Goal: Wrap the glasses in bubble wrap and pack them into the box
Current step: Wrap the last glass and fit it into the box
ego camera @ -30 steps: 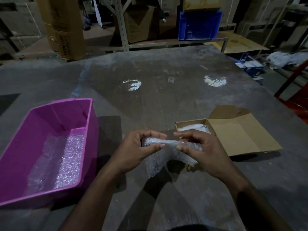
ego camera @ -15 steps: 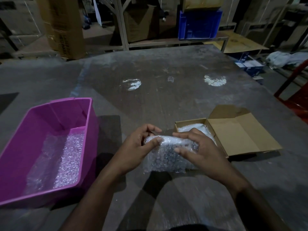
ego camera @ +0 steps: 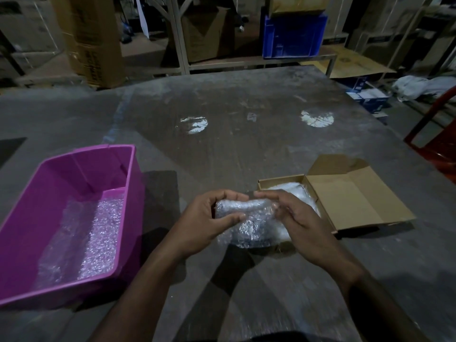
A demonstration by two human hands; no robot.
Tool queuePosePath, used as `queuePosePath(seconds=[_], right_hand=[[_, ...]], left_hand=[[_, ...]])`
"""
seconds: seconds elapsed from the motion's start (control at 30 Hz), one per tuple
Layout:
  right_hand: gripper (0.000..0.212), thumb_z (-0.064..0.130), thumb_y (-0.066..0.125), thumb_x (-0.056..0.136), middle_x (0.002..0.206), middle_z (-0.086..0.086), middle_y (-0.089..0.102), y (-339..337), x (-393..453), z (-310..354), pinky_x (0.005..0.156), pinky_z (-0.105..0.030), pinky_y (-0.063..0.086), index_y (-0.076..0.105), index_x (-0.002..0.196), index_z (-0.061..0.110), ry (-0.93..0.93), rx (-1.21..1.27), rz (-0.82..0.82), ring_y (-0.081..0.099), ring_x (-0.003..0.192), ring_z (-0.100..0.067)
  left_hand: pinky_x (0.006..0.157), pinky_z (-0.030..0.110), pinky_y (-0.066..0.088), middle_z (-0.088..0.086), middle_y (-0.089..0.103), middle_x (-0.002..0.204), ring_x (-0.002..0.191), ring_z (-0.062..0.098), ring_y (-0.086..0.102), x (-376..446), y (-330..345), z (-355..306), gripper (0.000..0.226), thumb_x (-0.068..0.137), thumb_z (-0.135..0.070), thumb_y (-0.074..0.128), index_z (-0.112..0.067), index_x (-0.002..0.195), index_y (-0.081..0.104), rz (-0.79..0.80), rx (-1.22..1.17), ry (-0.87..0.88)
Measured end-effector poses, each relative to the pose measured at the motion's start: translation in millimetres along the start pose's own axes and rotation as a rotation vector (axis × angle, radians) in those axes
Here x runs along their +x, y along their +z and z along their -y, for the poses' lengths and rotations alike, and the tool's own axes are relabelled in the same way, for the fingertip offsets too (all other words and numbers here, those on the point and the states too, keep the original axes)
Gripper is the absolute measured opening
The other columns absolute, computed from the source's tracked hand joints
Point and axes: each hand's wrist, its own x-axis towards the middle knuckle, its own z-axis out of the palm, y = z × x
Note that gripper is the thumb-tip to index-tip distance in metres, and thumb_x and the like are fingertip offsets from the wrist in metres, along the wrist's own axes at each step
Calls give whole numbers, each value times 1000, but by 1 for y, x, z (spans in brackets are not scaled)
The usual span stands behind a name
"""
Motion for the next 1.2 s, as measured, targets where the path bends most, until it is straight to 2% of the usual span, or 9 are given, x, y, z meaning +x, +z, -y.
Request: queuePosePath(seconds=[0.13,0.27,0.43,0.53,0.67,0.8,1.0,1.1,1.2], right_hand=[[30,25,48,105,122,17,62,1,2,0,98,-12,38,65,126,37,-10,-1,-33,54,122,-2],[32,37,73,90,114,22,60,0,3,0,95,-18,42,66,121,40,-18,-147,-45,54,114,2],[11,36,67,93,96,16,53,0,6,-7,81,-27,42,63,101,42,-72,-286,-68,50,98,-3],[16,42,60,96,97,14,50,1,6,-9,83,-28,43,63,112,43,-91,-334,-57,48,100,-6],[30,38,61,98,106,27,59,6,0,-9,86,-22,47,58,127,44,-21,-219,-53,55,105,3],[17,37,48,103,100,18,65,18,-4,-14,85,-36,51,62,111,38,-6,-254,-13,59,96,-1],[32,51,28,105,98,16,57,18,-5,-13,81,-30,46,56,107,34,1,-227,17,55,96,-3],[34,63,45,95,103,20,56,17,-3,-11,83,-29,47,57,114,37,8,-285,48,53,101,-1],[32,49,60,95,113,24,56,15,-3,-12,82,-29,53,51,124,42,31,-253,10,56,105,2]], left_hand=[[81,31,56,-1,72,101,93,18,71,3,-4,1,16,86,-23,79,-21,101,77,-63,71,38],[75,31,55,0,70,96,88,14,69,4,-5,2,9,90,-26,74,-21,97,76,-58,124,67],[75,28,57,-4,70,99,86,16,70,0,-2,3,24,97,-25,65,-30,121,65,-12,29,25],[76,31,57,-7,68,100,85,15,68,0,-1,2,26,102,-24,58,-34,125,63,2,14,25],[79,30,50,-5,73,110,93,9,65,0,0,4,33,106,-9,48,-26,107,75,54,42,33],[77,23,53,2,75,107,89,10,68,1,-2,5,19,99,-7,61,-14,111,74,76,8,-22],[73,30,54,7,76,94,80,16,69,5,-2,16,22,82,-12,83,-17,102,76,52,23,-40],[72,33,51,5,71,93,81,20,68,6,-4,19,11,84,-24,83,-25,94,78,11,121,15],[67,22,45,-2,61,90,75,12,61,8,-4,18,8,86,-32,79,-25,87,75,-9,220,51]])
